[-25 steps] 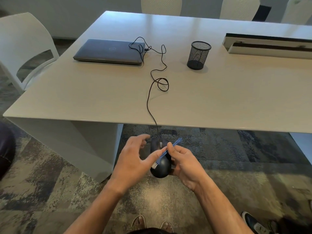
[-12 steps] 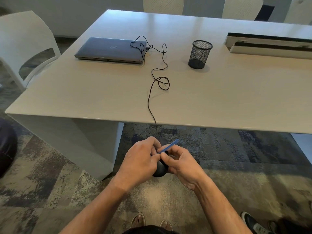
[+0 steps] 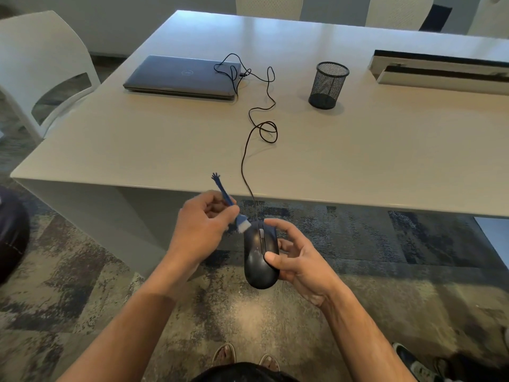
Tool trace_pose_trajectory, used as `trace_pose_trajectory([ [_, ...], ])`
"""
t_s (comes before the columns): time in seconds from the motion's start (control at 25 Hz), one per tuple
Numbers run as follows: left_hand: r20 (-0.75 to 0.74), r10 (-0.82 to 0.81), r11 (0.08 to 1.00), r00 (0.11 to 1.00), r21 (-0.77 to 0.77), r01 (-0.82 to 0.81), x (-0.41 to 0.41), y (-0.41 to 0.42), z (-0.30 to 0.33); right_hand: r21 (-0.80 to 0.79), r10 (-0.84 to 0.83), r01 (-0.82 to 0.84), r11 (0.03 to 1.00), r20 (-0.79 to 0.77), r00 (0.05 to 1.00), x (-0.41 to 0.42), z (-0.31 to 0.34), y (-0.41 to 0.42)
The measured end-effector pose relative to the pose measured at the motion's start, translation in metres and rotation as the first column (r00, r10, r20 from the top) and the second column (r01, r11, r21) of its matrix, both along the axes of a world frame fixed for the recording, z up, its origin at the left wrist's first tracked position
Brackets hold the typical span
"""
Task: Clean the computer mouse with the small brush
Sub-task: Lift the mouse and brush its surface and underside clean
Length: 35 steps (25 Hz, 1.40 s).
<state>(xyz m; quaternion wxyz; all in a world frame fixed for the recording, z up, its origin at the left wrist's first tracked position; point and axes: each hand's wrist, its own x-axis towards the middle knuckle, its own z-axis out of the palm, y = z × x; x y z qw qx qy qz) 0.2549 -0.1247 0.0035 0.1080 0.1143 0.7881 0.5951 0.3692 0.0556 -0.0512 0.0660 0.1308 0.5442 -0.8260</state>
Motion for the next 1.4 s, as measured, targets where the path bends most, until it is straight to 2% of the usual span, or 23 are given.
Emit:
trace_pose_trajectory([
  [0.08, 0.029, 0.006, 0.997, 1.000, 0.082, -0.008, -0.008, 0.005, 0.000, -0.001, 0.013, -0.013, 1.000, -0.007, 1.000, 0.001, -0.001, 0.000],
  [0.24, 0.181, -0.016, 0.979, 0.983, 0.204, -0.022, -0.015, 0.017, -0.007, -0.001, 0.008, -0.008, 1.000, -0.004, 1.000, 0.001, -0.001, 0.000],
  [0.52, 0.224, -0.184, 0.981, 0.957, 0.105, 0.164, -0.024, 0.023, -0.008, 0.023, 0.079, -0.078, 0.997, -0.011, 0.997, 0.002, 0.003, 0.001],
  [0.8, 0.252, -0.333, 0.932, 0.909, -0.061, 0.358, -0.036, 0.007, -0.004, 0.018, 0.029, -0.030, 0.999, 0.016, 0.999, 0.004, -0.003, 0.002],
  [0.88, 0.275, -0.302, 0.947, 0.913, -0.022, 0.320, -0.039, 0.000, -0.007, 0.021, -0.003, 0.002, 1.000, 0.022, 1.000, 0.004, -0.004, 0.006],
  [1.04, 0.262, -0.160, 0.980, 0.952, 0.160, 0.121, -0.030, 0.009, -0.015, 0.019, 0.014, -0.014, 1.000, 0.024, 1.000, 0.001, -0.005, 0.007],
  [1.24, 0.257, -0.226, 0.966, 0.940, 0.187, 0.181, -0.024, 0.007, -0.024, -0.025, -0.053, 0.054, 0.998, 0.036, 0.998, 0.000, -0.009, 0.005],
  [1.4, 0.251, -0.128, 0.972, 0.960, 0.225, 0.071, -0.024, 0.000, -0.026, -0.007, -0.012, 0.012, 1.000, 0.029, 1.000, 0.001, -0.006, 0.009],
])
